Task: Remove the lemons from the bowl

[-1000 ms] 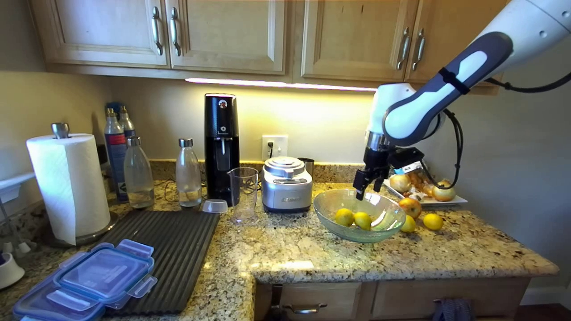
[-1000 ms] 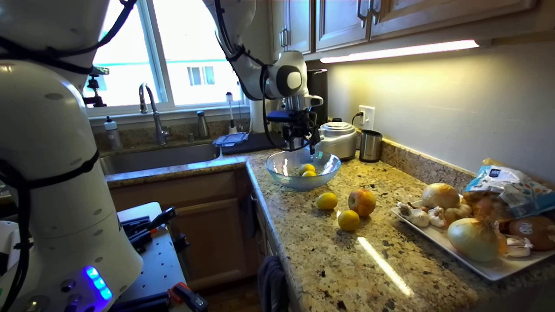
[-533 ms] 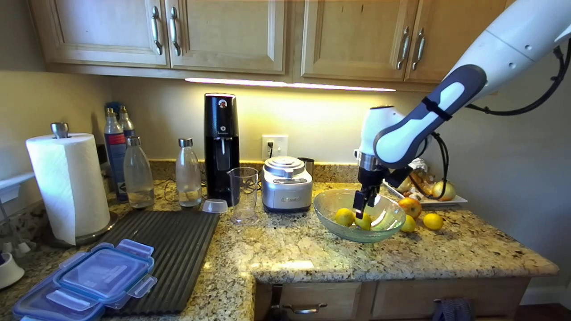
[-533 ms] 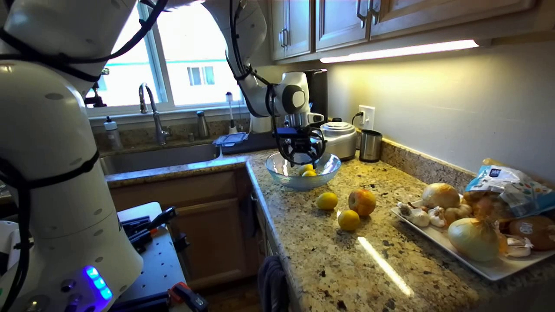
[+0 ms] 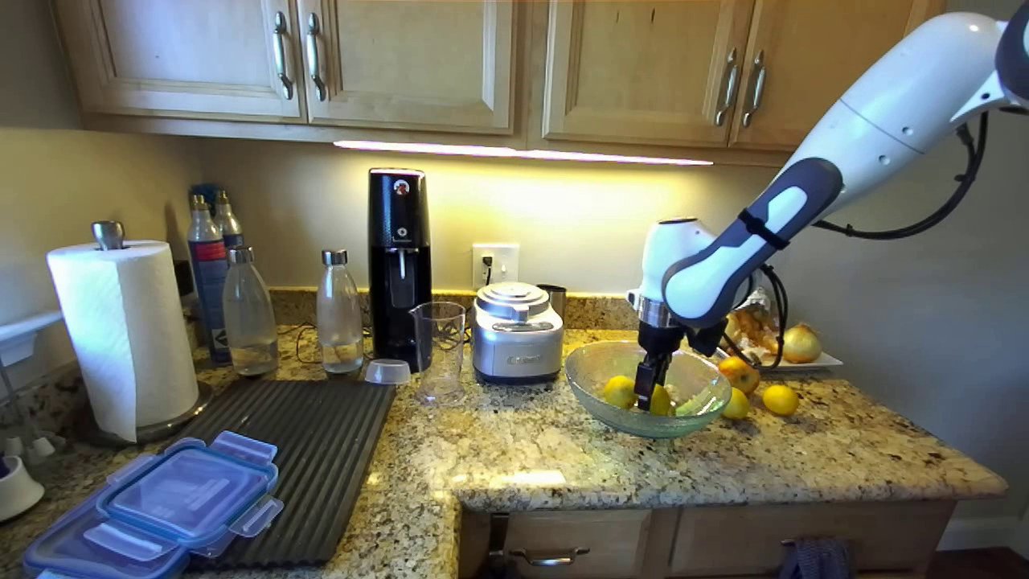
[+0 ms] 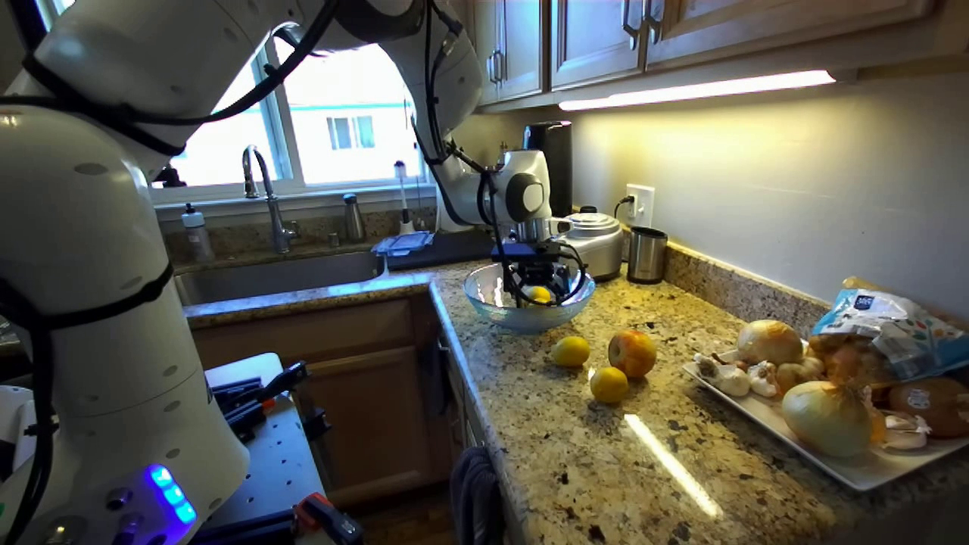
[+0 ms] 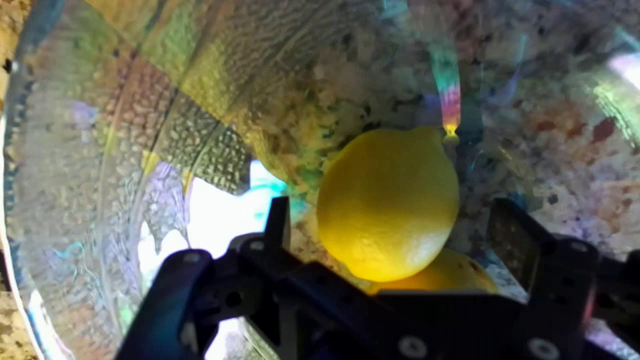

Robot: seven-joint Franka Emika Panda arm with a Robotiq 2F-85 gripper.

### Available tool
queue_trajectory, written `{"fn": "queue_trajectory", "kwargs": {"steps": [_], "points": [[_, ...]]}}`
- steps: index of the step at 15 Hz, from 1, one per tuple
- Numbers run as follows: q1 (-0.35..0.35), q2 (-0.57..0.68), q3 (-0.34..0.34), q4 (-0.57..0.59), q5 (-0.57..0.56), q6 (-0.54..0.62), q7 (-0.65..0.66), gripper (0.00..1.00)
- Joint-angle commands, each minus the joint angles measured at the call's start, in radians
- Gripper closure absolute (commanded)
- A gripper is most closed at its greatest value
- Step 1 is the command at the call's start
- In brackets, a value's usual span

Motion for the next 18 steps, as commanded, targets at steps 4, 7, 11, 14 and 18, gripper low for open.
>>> {"fn": "queue_trajectory", "kwargs": {"steps": [4, 7, 11, 14, 18], "points": [[-0.04, 0.039, 0.02, 0.042, -0.009, 0.02, -0.07, 0.33], [-0.038, 0.013, 0.032, 0.021, -0.004, 0.024, -0.069, 0.55], [-0.005, -0.052, 0.009, -0.032, -0.02, 0.026, -0.02, 0.65], [0.01, -0.111, -0.003, -0.057, -0.024, -0.004, 0.008, 0.66], [0.027, -0.21, -0.034, -0.089, -0.035, -0.042, 0.075, 0.66]]}}
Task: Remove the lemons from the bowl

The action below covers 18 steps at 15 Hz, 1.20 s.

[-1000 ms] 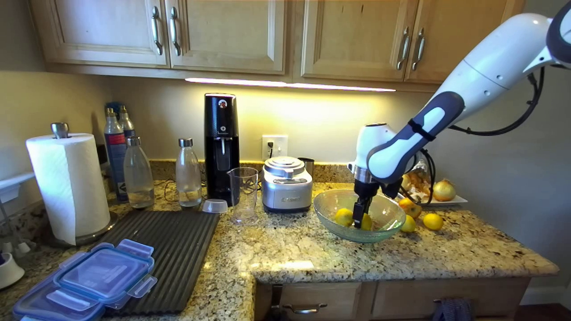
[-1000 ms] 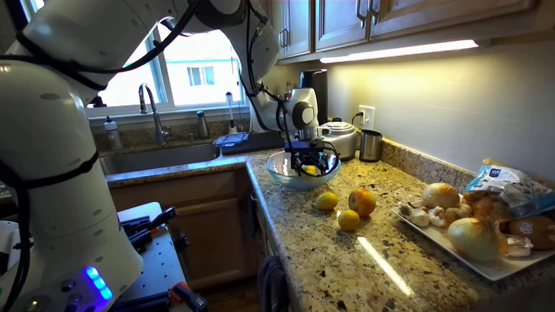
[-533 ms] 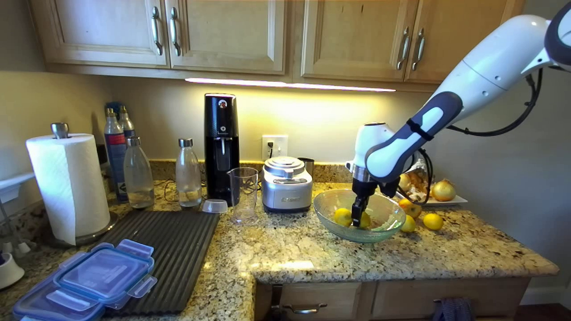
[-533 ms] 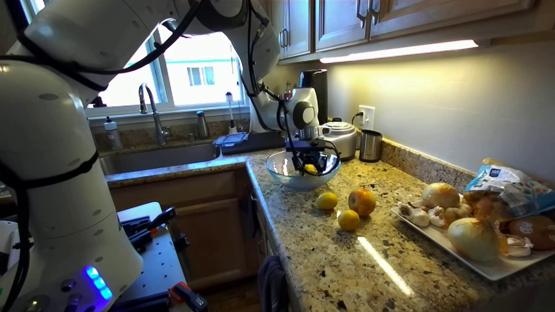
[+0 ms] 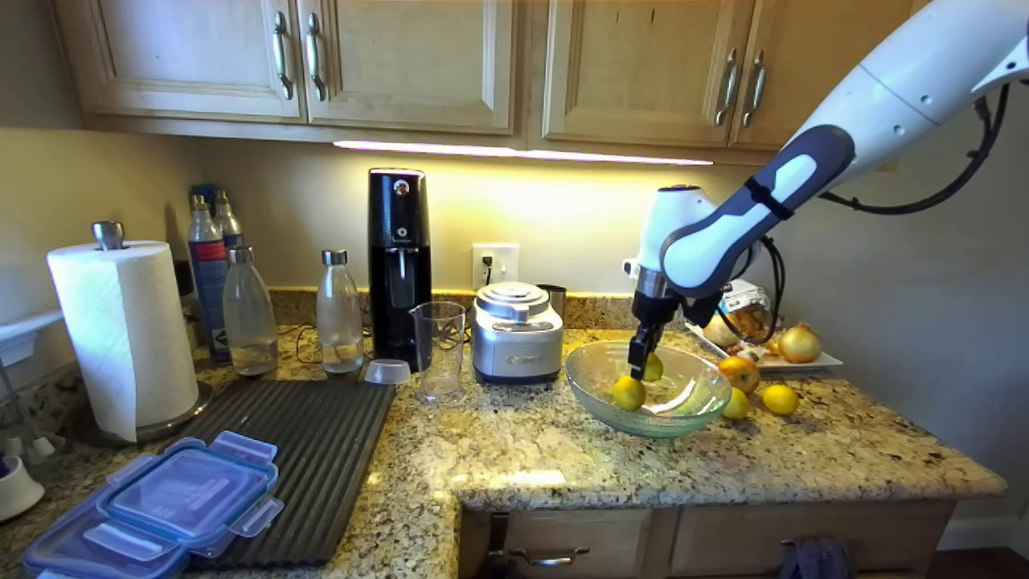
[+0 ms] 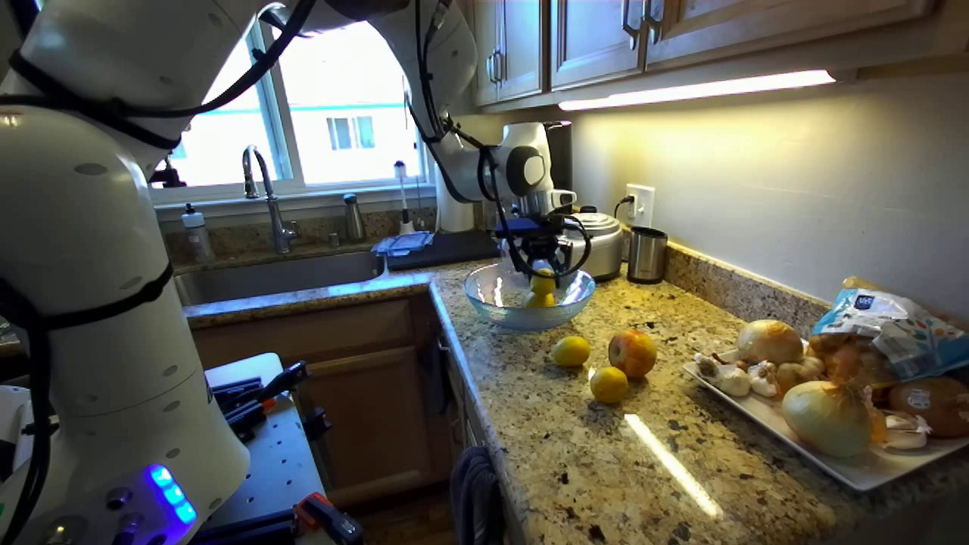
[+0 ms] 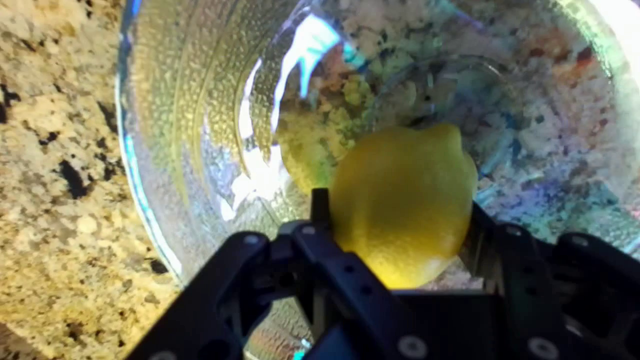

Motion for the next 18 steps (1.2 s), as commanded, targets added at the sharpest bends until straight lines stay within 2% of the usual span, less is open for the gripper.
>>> {"fn": "queue_trajectory", "kwargs": {"steps": [1, 11, 18], "points": [[0.022, -0.149, -0.044, -0.097, -0.033, -0.046, 0.095, 0.66], [-0.016, -0.336, -0.153, -0.177, -0.067, -0.18, 0.345, 0.66], [-0.055, -0.367, -0.218, -0.305, -0.093, -0.16, 0.552, 0.66]]}}
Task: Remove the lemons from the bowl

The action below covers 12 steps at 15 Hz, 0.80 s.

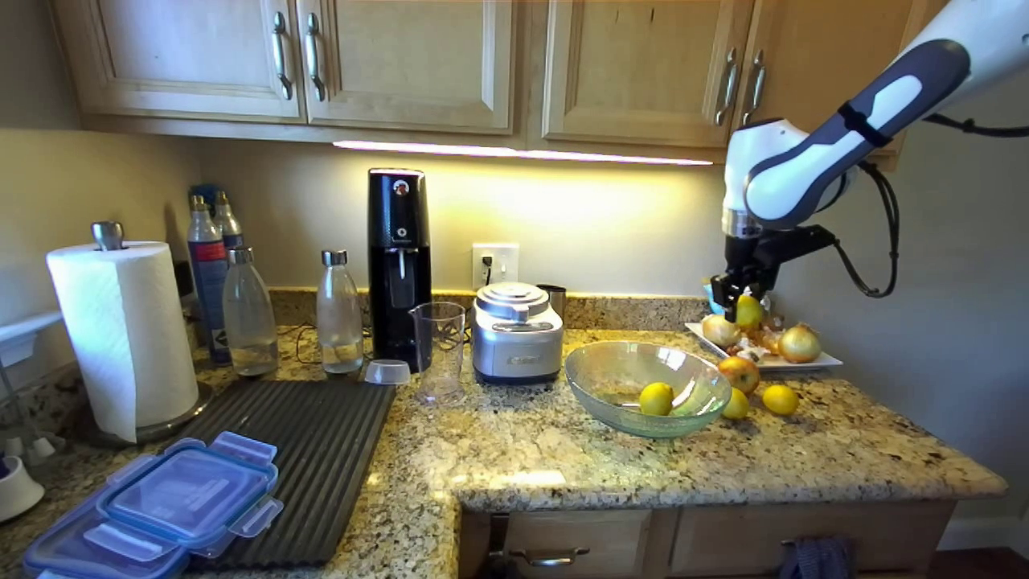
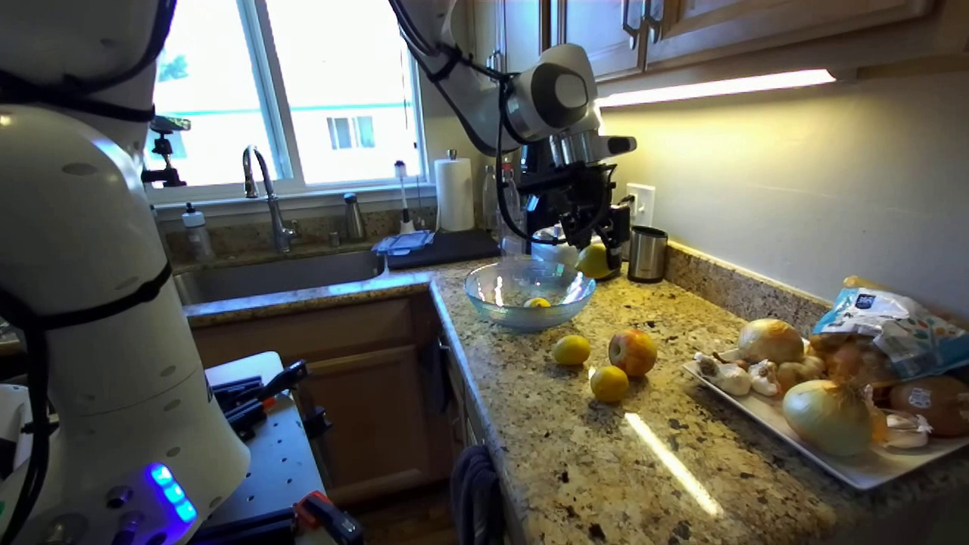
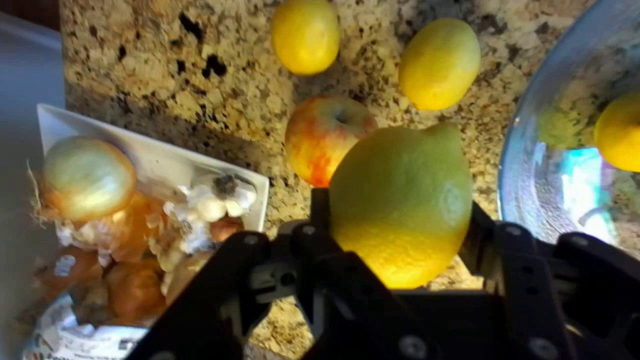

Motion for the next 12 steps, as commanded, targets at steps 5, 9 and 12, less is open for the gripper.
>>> {"fn": "queue_trajectory", "kwargs": {"steps": [5, 9, 12], "points": [[-0.056, -0.043, -0.016, -0.181, 0.033, 0.028, 0.153, 0.66], [-0.081, -0.018, -0.006, -0.25, 0.1, 0.156, 0.163, 0.66], [-0.081, 0.011, -0.002, -0.296, 0.155, 0.266, 0.146, 0.66]]}}
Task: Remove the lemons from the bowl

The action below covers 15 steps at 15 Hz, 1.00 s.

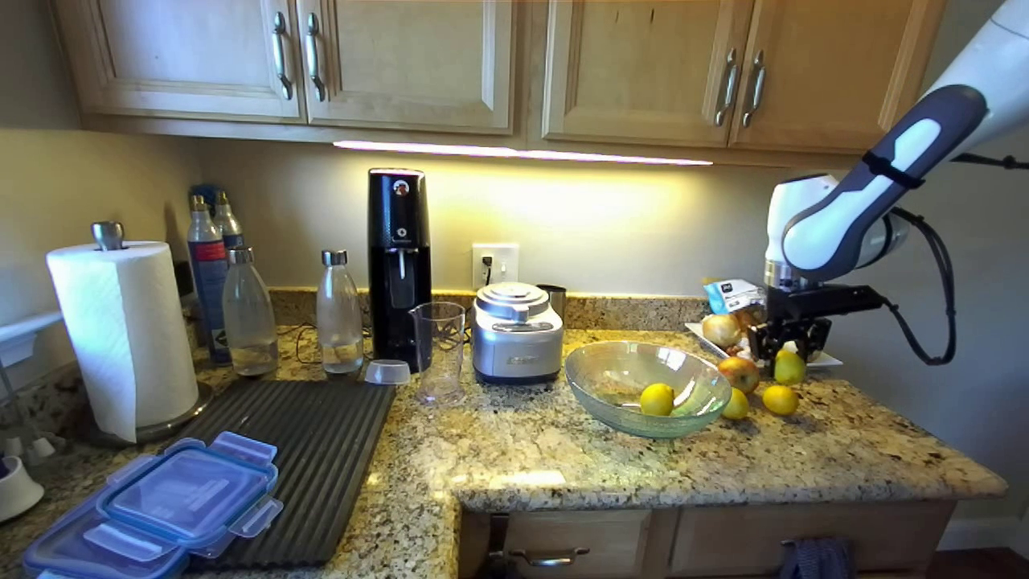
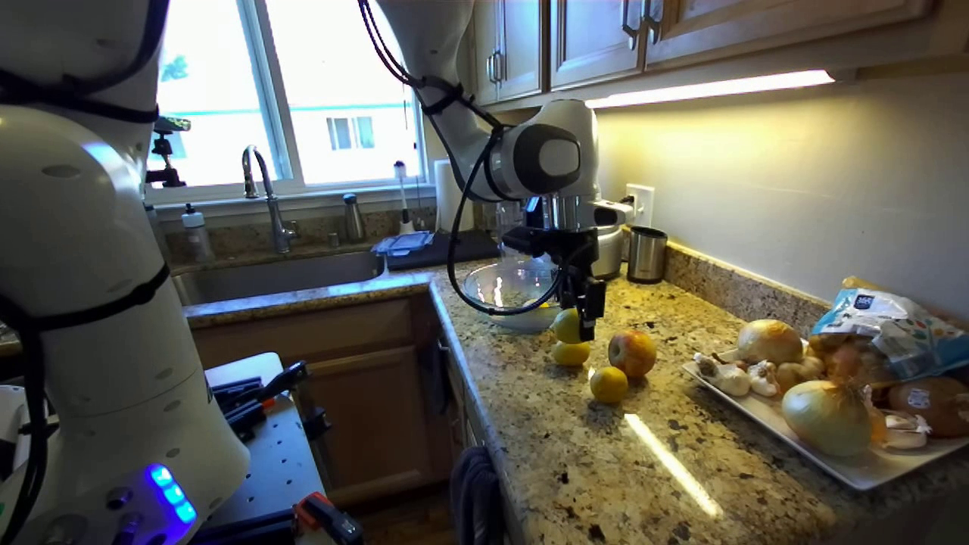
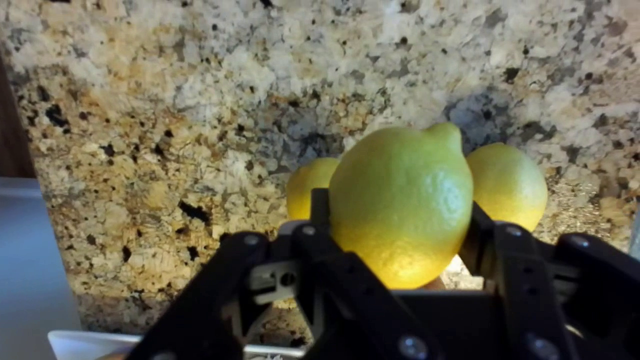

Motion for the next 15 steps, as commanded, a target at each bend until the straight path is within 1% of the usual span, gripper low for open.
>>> {"fn": "queue_trajectory", "kwargs": {"steps": [1, 5, 8, 11, 12, 15], "points": [[-0.013, 0.007, 0.017, -0.082, 0.058, 0.134, 0.001, 0.66], [-0.009, 0.087, 0.032, -0.096, 0.117, 0.242, -0.023, 0.66], [0.002, 0.14, 0.03, -0.087, 0.14, 0.292, -0.032, 0.66], [0.03, 0.152, 0.002, -0.094, 0.138, 0.322, -0.024, 0.66], [0.044, 0.149, -0.012, -0.097, 0.133, 0.323, -0.017, 0.22], [0.073, 0.099, -0.04, -0.116, 0.121, 0.308, -0.009, 0.04]]}}
